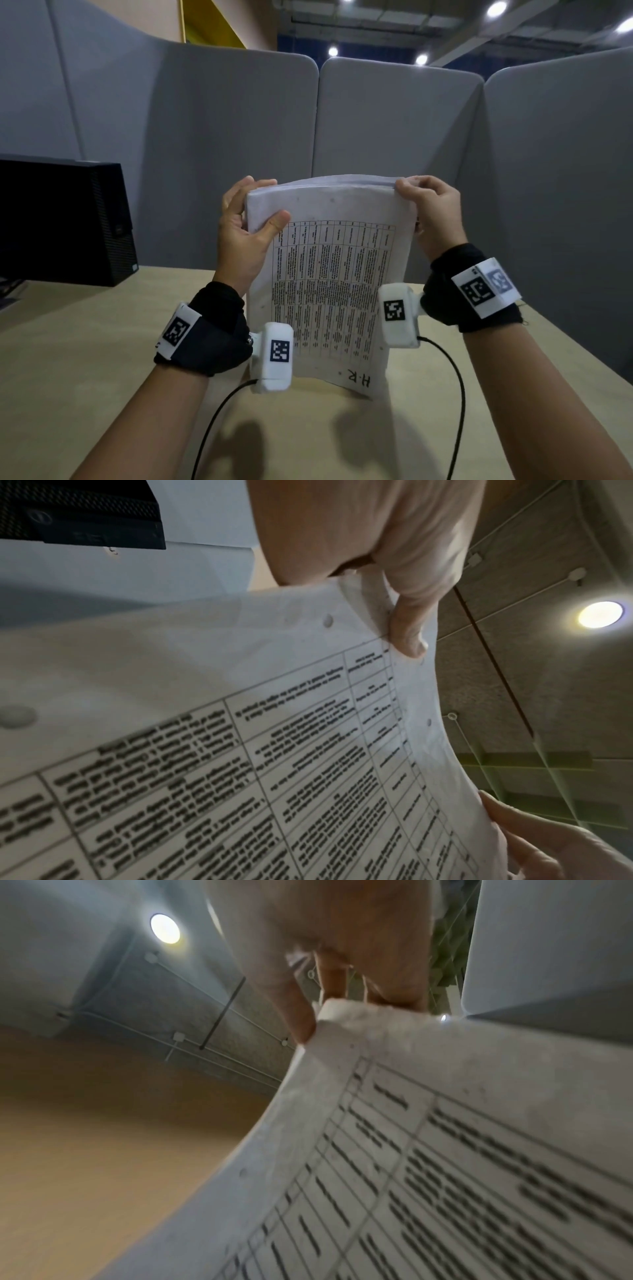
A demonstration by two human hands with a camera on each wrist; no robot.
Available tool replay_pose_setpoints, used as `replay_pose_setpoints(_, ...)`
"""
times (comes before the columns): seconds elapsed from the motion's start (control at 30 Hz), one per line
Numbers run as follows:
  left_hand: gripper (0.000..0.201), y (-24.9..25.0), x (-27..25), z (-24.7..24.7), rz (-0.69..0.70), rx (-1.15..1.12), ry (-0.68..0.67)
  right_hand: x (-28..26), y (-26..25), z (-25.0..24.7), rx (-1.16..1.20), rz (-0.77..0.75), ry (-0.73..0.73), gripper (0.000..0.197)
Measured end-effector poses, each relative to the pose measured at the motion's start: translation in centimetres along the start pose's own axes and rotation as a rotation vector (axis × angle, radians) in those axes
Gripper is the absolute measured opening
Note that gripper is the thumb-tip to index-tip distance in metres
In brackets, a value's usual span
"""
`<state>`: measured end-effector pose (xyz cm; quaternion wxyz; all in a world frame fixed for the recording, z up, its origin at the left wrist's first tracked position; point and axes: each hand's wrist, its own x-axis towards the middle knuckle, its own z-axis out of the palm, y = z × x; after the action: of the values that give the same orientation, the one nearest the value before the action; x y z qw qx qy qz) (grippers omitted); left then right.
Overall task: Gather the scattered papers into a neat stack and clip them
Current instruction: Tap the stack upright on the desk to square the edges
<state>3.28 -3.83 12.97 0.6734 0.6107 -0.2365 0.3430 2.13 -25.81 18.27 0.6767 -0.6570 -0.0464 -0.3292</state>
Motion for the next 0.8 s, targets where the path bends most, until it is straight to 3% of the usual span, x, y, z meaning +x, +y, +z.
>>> replay_pose_setpoints(0.1, 0.034, 0.5, -0.1, 0.1, 0.013, 0.02, -0.016, 0.6, -0.3, -0.6, -0.028, 0.07, -0.038, 0.016)
replay_pose_setpoints(0.23, 0.033, 0.8, -0.3, 0.3, 0.018, 0.048, -0.023, 0.0, 0.5, -0.3, 0.115, -0.052, 0.13, 0.016)
replay_pose_setpoints(0.37, 0.031, 1.0, -0.5, 0.5, 0.021, 0.057, -0.017, -0.6, 1.7, -0.1, 0.225, -0.091, 0.104, 0.022)
replay_pose_setpoints(0.47, 0.026, 0.9, -0.3, 0.3, 0.01, 0.055, -0.031, -0.5, 1.9, -0.3, 0.246, -0.1, 0.099, 0.015)
replay_pose_setpoints(0.6, 0.029, 0.5, 0.2, 0.0, -0.035, 0.002, -0.028, -1.2, 3.0, -0.4, 0.112, -0.159, 0.051, 0.037)
replay_pose_setpoints(0.67, 0.027, 0.3, 0.5, -0.1, -0.076, -0.035, -0.018, -1.6, 3.8, -0.7, 0.094, -0.175, -0.067, 0.049)
replay_pose_setpoints(0.73, 0.025, 0.2, 0.7, -0.2, -0.087, -0.05, -0.001, -1.6, 4.3, -1.1, 0.162, -0.122, -0.189, 0.076)
replay_pose_setpoints(0.8, 0.025, 0.3, 0.9, -0.1, -0.07, -0.029, 0.019, -1.7, 4.5, -1.5, 0.259, -0.054, -0.315, 0.087)
